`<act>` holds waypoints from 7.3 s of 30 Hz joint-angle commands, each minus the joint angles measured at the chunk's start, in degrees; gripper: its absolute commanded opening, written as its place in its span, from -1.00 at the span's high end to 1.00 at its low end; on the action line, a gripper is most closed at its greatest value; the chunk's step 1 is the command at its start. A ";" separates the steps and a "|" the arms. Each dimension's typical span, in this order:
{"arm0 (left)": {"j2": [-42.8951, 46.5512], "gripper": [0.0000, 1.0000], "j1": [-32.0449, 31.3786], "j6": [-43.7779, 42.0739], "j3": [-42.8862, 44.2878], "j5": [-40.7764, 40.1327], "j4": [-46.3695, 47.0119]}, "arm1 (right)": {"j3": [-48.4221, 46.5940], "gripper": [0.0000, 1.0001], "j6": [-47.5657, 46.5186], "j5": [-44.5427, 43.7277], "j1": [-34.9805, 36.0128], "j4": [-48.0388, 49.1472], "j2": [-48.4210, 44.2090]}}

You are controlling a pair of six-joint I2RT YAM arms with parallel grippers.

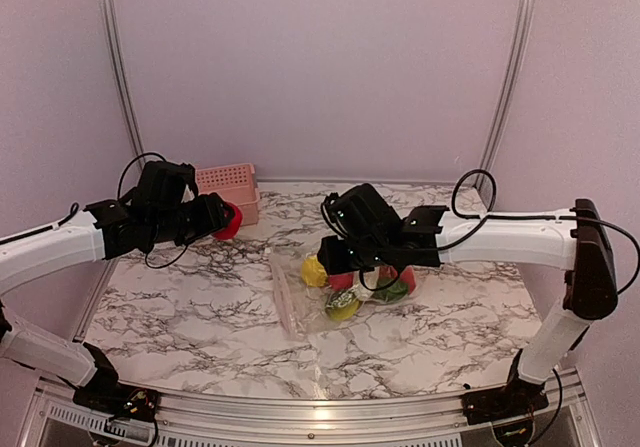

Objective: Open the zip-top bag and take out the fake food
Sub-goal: Place the fake fruit in the bin, then pick up the fake fruit from the zipper food storage bag.

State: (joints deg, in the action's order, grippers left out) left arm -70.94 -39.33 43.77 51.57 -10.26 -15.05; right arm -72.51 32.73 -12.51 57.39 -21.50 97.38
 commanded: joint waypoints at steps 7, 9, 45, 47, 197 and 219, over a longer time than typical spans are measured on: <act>-14.21 0.08 12.79 -8.03 18.07 -0.97 -0.26 | -0.45 0.35 -0.46 -6.04 2.44 -5.17 -10.66; -18.47 0.08 15.25 -8.34 21.08 -0.08 0.47 | 0.92 0.34 0.12 -6.97 2.70 -5.93 -12.91; -37.72 -0.93 28.57 -11.97 34.65 8.43 0.02 | 9.20 0.29 2.27 -8.26 2.91 -6.84 -19.73; -35.14 -0.93 28.46 -11.56 32.44 9.32 0.55 | 9.23 0.29 2.12 -7.83 2.91 -6.61 -19.10; -32.83 -0.26 -16.48 7.87 -0.34 19.93 27.21 | 12.74 0.32 5.66 -2.90 2.71 3.86 3.45; -32.06 -0.27 -16.66 5.91 0.20 15.91 21.46 | 10.83 -0.27 3.48 -1.58 3.61 4.17 7.12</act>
State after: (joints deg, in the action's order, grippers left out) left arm -103.46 -55.53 50.17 51.09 6.87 7.73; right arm -60.34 36.36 -14.83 60.64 -15.97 102.80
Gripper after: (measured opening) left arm 0.697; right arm 0.635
